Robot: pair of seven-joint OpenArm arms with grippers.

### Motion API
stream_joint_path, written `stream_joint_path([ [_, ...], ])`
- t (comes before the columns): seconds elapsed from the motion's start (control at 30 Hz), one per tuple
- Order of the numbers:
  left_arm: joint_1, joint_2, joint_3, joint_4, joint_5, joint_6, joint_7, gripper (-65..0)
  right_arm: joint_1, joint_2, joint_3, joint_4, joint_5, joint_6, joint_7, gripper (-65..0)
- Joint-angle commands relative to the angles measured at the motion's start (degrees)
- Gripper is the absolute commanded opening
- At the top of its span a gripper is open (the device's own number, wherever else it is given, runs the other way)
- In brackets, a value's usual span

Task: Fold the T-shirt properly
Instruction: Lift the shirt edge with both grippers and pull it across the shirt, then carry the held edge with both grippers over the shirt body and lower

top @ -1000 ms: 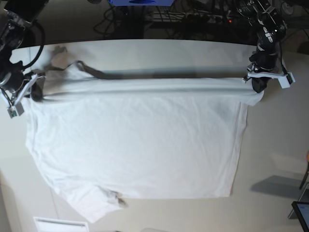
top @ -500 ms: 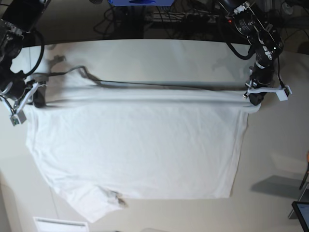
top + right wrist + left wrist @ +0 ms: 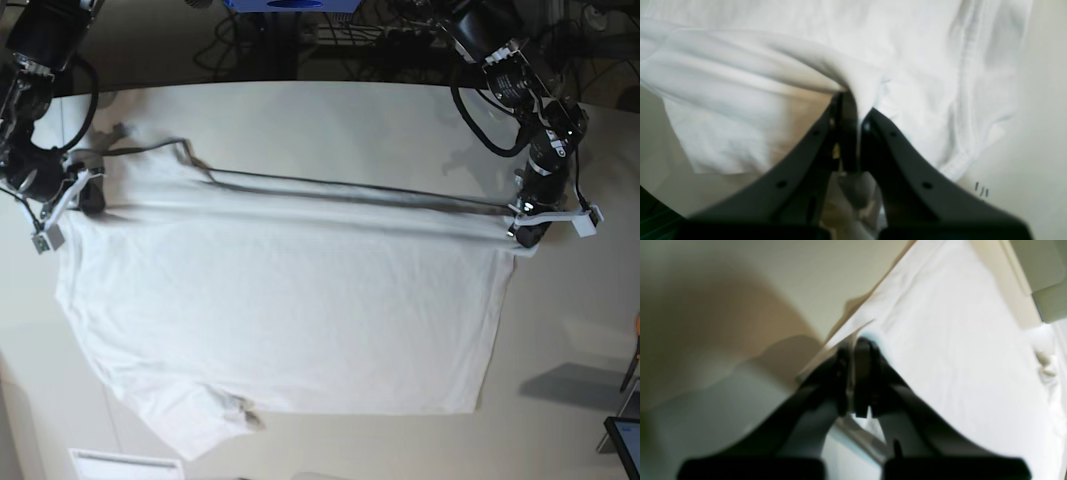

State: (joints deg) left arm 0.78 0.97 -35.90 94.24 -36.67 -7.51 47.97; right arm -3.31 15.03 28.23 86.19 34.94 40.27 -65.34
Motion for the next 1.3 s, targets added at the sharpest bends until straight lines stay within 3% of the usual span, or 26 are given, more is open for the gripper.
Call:
stream_joint_path([
  [0.0, -1.35, -0.93, -0.19, 1.19, -0.21, 0.34, -2.47, -65.0, 0.81, 1.28, 0.30, 0.62, -0.17, -0.27, 0.95, -64.7],
  [0.07, -2.23, -1.02, -0.10, 0.75, 1.19, 0.34, -2.47, -65.0, 0.81, 1.28, 0.30, 0.44, -0.17, -0.27, 1.21, -64.7],
  [0.27, -4.95, -0.05, 0.95, -5.31, 13.59, 0.34, -2.73, -65.0, 0.81, 1.28, 0.30, 0.44, -0.17, -0.27, 1.21, -64.7],
  [0.53, -6.36, 0.92, 3.06, -10.59, 14.56, 0.34, -10.56, -65.0, 0.89, 1.19, 0.30, 0.88, -0.17, -0.27, 1.21, -62.5],
  [0.6, -6.18, 0.74, 4.74, -11.12, 14.56, 0.34, -11.61, -65.0, 0.89, 1.19, 0.39, 0.88, -0.17, -0.27, 1.21, -56.0],
  [0.77, -5.83, 0.92, 5.53, -11.12, 14.56, 0.34, -13.20, -65.0, -0.95, 1.37, 0.83, 6.42, 0.01, -0.27, 3.14, -28.1],
  [1.07, -5.74, 0.65, 5.35, -10.68, 14.56, 0.34, -13.20, -65.0, -6.84, 1.19, 0.91, 15.21, -0.08, -0.27, 3.85, -27.9],
  [1.27, -5.74, 0.65, 5.53, -10.68, 14.56, 0.34, -13.11, -65.0, -14.58, 0.93, 0.91, 22.95, 0.09, -0.27, 8.86, -27.9],
])
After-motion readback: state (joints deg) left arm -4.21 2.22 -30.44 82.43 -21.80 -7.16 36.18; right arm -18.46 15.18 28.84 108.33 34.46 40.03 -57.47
